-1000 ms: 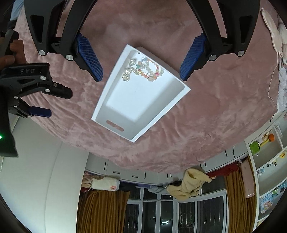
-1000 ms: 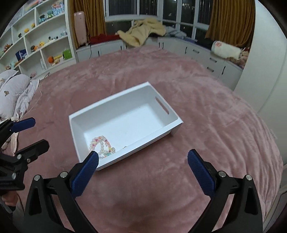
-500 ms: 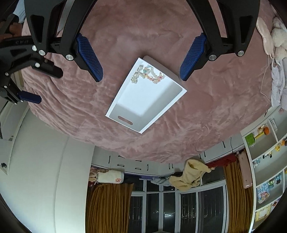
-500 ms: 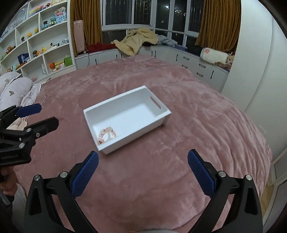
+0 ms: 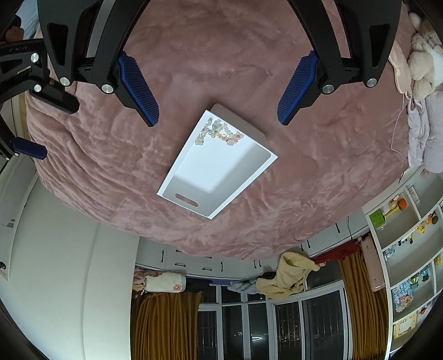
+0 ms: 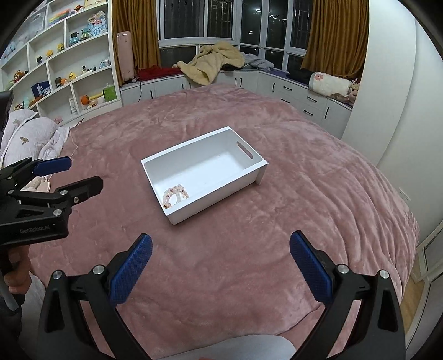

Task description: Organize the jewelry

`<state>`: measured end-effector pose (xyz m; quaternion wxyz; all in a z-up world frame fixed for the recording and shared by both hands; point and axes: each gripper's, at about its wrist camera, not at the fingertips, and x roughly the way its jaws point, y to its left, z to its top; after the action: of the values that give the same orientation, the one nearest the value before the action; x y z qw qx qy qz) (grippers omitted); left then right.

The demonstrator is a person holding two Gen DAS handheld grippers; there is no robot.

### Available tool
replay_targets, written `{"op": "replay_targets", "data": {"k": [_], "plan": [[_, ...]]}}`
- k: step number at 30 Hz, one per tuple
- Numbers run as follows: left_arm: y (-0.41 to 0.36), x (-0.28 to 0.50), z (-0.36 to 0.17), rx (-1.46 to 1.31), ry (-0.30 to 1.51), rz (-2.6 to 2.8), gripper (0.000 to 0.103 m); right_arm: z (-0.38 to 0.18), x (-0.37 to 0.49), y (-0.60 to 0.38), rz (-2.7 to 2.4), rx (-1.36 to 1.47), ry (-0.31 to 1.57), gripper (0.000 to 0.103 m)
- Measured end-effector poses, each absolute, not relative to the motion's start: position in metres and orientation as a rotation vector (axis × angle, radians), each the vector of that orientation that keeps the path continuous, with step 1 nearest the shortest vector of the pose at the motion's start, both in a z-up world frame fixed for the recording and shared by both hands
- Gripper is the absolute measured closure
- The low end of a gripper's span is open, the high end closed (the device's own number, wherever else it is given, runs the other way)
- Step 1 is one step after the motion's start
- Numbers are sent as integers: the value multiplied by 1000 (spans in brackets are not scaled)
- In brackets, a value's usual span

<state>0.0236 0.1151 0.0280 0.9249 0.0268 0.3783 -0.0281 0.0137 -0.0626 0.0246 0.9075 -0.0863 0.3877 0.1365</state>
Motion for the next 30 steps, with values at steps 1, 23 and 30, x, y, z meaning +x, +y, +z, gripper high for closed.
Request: {"op": "replay_targets", "data": {"k": [1, 23, 30], "plan": [[116, 22, 29, 59, 772, -56, 14, 25, 12, -64, 282, -175, 799, 5], [109, 25, 17, 78, 799, -73, 14, 25, 6, -62, 270, -155, 803, 5], [109, 25, 13, 78, 801, -82, 14, 21, 6, -60, 275, -153, 810, 5]]}}
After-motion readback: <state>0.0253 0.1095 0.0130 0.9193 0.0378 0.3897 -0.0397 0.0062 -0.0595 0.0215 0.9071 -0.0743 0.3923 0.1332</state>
